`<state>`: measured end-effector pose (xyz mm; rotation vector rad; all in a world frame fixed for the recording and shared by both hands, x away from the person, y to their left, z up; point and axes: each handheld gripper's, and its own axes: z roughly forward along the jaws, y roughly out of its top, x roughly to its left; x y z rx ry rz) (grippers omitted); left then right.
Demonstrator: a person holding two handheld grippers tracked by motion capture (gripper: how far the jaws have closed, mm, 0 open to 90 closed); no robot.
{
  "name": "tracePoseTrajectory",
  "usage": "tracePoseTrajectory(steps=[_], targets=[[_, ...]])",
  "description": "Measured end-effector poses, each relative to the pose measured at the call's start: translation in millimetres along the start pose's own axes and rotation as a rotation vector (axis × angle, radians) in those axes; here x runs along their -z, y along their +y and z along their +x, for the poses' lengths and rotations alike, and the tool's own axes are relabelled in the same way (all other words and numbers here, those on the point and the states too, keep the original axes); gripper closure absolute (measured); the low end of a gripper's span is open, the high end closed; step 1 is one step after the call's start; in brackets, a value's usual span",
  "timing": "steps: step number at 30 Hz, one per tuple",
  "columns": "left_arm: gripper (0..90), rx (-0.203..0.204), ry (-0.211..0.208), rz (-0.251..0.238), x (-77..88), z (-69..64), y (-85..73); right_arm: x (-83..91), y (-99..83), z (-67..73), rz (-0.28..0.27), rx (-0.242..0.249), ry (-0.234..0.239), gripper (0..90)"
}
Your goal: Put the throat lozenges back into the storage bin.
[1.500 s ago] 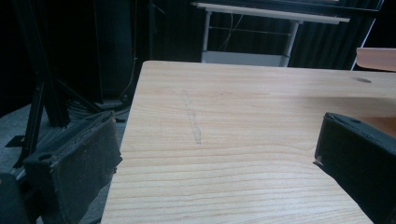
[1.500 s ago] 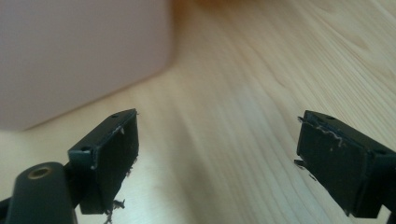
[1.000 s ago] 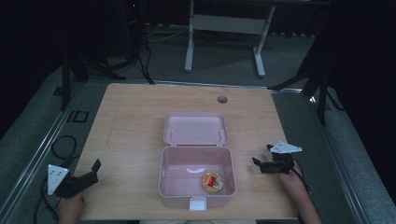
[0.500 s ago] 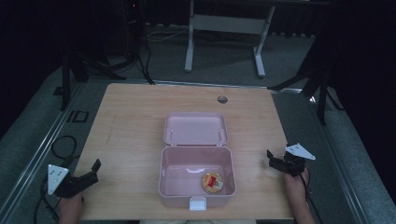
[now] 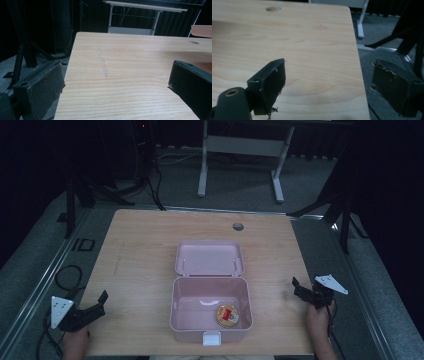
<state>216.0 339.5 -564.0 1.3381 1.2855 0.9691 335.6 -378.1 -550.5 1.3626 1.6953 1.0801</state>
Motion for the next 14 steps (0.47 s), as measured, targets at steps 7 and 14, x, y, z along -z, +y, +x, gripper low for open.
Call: tracePoseTrajectory(steps=[7,14], targets=[[0.3,0.002,0.000,-0.002,0.2,0.3,-0.1,2.6,1.0,1.0,-0.029,0.007,0.029,13.0],[0.3,0.003,0.000,0.000,0.1,0.4,0.0,-2.3,0.2,3.1,0.016,0.032,0.017,12.9]])
